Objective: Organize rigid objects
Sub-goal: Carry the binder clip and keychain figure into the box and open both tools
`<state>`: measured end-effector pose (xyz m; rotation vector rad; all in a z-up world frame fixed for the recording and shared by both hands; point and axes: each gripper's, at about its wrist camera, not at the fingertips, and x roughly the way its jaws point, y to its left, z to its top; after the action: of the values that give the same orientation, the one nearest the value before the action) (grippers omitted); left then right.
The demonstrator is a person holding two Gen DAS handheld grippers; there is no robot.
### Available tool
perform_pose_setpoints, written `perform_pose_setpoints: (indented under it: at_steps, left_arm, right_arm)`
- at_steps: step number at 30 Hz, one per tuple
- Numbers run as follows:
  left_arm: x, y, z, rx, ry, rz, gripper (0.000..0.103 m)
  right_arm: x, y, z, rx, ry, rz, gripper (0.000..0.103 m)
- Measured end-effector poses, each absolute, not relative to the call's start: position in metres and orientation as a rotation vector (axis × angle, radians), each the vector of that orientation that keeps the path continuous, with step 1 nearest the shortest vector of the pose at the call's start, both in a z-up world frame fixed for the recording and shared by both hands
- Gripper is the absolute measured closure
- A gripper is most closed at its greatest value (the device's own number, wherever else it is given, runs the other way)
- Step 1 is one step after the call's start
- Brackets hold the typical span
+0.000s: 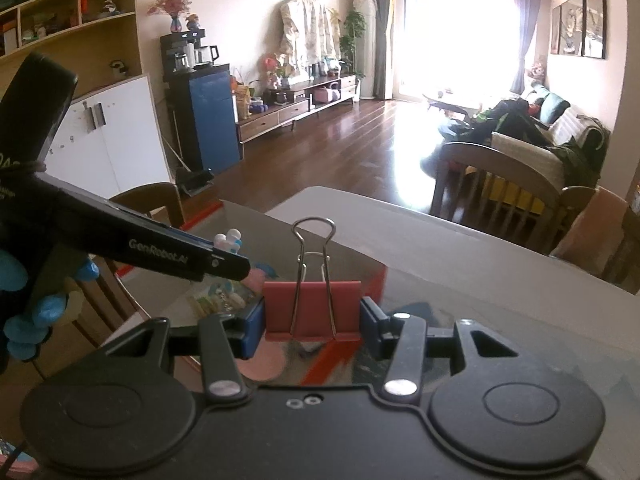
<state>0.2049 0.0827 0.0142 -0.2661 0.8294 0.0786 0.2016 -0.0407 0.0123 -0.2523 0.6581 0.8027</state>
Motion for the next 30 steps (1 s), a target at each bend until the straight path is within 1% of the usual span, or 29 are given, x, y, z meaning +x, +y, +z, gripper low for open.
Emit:
perform_pose_setpoints:
  at_steps: [8, 18, 23, 30]
  left_arm:
    - [0.198, 0.132, 0.008, -0.25, 0.845, 0.127, 0.065]
    - [0.202, 0.174, -0.025, -0.237, 0.923, 0.147, 0.065]
    - [0.204, 0.179, -0.049, -0.221, 0.985, 0.108, 0.065]
    - [0.21, 0.163, -0.08, -0.179, 1.069, 0.042, 0.065]
  right_arm:
    - [0.206, -0.006, 0.002, -0.271, 0.672, 0.807, 0.055]
    - [0.223, 0.037, -0.032, -0.32, 0.72, 0.763, 0.055]
    - [0.234, 0.054, -0.054, -0.345, 0.745, 0.736, 0.055]
    - [0.255, 0.071, -0.083, -0.357, 0.819, 0.692, 0.055]
